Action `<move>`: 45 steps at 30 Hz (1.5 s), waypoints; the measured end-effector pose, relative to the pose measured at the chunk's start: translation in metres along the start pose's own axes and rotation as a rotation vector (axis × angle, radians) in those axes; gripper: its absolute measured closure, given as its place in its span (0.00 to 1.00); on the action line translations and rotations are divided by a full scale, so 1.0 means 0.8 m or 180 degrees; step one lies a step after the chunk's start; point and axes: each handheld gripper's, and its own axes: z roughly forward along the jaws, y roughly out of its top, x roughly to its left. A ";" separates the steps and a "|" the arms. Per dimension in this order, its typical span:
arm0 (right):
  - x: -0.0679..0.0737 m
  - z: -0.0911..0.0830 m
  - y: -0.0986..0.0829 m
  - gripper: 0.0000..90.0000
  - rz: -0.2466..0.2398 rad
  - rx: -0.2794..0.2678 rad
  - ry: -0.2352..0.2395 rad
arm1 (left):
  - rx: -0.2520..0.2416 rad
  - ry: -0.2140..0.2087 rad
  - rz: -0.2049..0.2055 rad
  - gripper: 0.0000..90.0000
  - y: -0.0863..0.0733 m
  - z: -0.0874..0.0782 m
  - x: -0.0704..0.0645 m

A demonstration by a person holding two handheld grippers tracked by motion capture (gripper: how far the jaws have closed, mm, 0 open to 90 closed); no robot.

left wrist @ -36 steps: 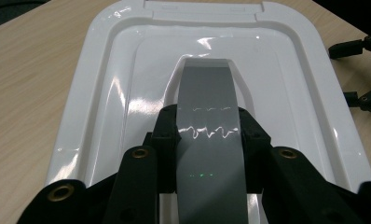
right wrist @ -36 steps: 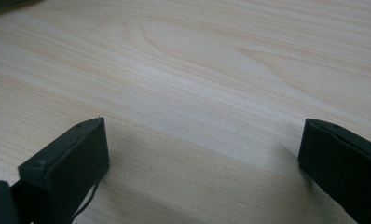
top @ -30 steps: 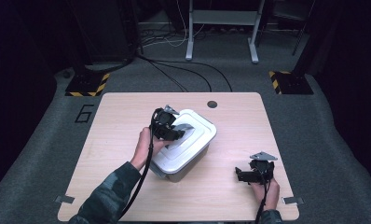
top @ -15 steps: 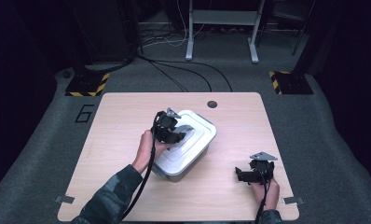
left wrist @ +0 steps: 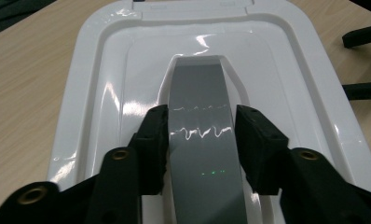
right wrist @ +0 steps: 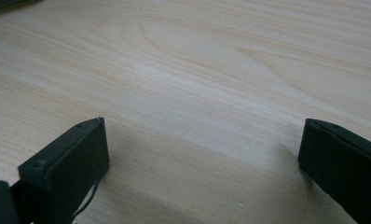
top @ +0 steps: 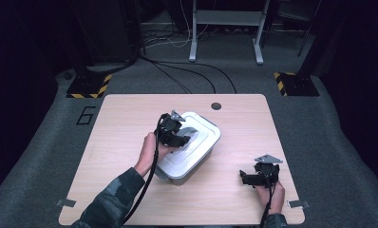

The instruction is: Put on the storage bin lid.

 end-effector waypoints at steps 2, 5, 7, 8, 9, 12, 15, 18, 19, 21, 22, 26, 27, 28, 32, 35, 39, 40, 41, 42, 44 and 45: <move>0.000 0.000 0.000 0.01 0.0001 0.0000 0.0000 | -0.0026 -0.0029 -0.0004 0.52 0.001 -0.002 0.000; 0.000 0.000 0.000 0.01 0.0000 0.0000 0.0001 | -0.0053 -0.0059 -0.0001 0.43 0.002 -0.007 0.001; 0.000 0.000 0.000 0.01 0.0001 0.0002 0.0000 | -0.0049 -0.0069 0.0015 0.37 0.002 -0.011 0.002; 0.000 0.000 0.000 0.01 0.0001 0.0000 0.0000 | -0.0063 -0.0070 0.0018 0.34 0.002 -0.014 0.003; 0.000 0.000 0.000 0.01 0.0007 0.0000 0.0000 | -0.0055 -0.0074 0.0032 0.32 0.002 -0.016 0.004; 0.001 0.000 0.000 0.01 0.0018 -0.0003 0.0001 | -0.0088 -0.0062 0.0037 0.28 0.001 -0.026 0.007; 0.001 0.000 0.000 0.01 0.0019 -0.0003 0.0000 | -0.0111 -0.0040 0.0028 0.24 0.000 -0.036 0.013; 0.001 0.000 0.000 0.01 0.0019 -0.0003 0.0001 | -0.0141 -0.0010 0.0018 0.22 -0.002 -0.046 0.019; 0.001 0.000 0.000 0.01 0.0019 0.0000 -0.0002 | -0.0155 0.0000 0.0009 0.21 -0.002 -0.049 0.020; 0.001 0.000 0.000 0.01 0.0020 -0.0002 -0.0001 | -0.0170 0.0016 -0.0008 0.20 -0.004 -0.055 0.024; 0.001 0.000 0.000 0.01 0.0019 0.0001 -0.0002 | -0.0183 0.0030 -0.0004 0.19 -0.004 -0.059 0.026; 0.000 0.000 0.000 0.01 0.0009 0.0001 -0.0002 | -0.0236 0.0064 -0.0016 0.17 -0.007 -0.072 0.032; 0.001 0.000 0.000 0.01 0.0018 0.0000 -0.0003 | -0.0255 0.0071 -0.0026 0.17 -0.007 -0.075 0.034; 0.001 0.000 0.000 0.01 0.0019 -0.0001 -0.0003 | -0.0255 0.0082 -0.0026 0.16 -0.009 -0.079 0.036; 0.001 0.000 0.000 0.01 0.0019 0.0000 -0.0002 | -0.0306 0.0142 -0.0033 0.15 -0.014 -0.091 0.043; 0.001 0.000 0.000 0.01 0.0016 -0.0002 0.0000 | -0.0316 0.0170 -0.0047 0.15 -0.017 -0.100 0.050; 0.000 0.000 0.000 0.01 0.0007 0.0000 -0.0001 | -0.0331 0.0234 -0.0065 0.14 -0.024 -0.110 0.058; 0.001 0.000 0.000 0.01 0.0019 -0.0004 -0.0001 | -0.0329 0.0241 -0.0073 0.13 -0.026 -0.112 0.061; 0.001 0.000 0.000 0.01 0.0018 -0.0004 0.0000 | -0.0341 0.0249 -0.0094 0.13 -0.028 -0.113 0.063; 0.001 0.000 0.000 0.01 0.0017 -0.0004 0.0000 | -0.0315 0.0261 -0.0095 0.13 -0.031 -0.116 0.068; 0.001 0.000 0.000 0.01 0.0018 -0.0004 0.0000 | -0.0301 0.0295 -0.0110 0.12 -0.036 -0.118 0.073; 0.000 0.000 0.000 0.01 0.0006 -0.0001 -0.0001 | -0.0290 0.0295 -0.0121 0.12 -0.037 -0.120 0.075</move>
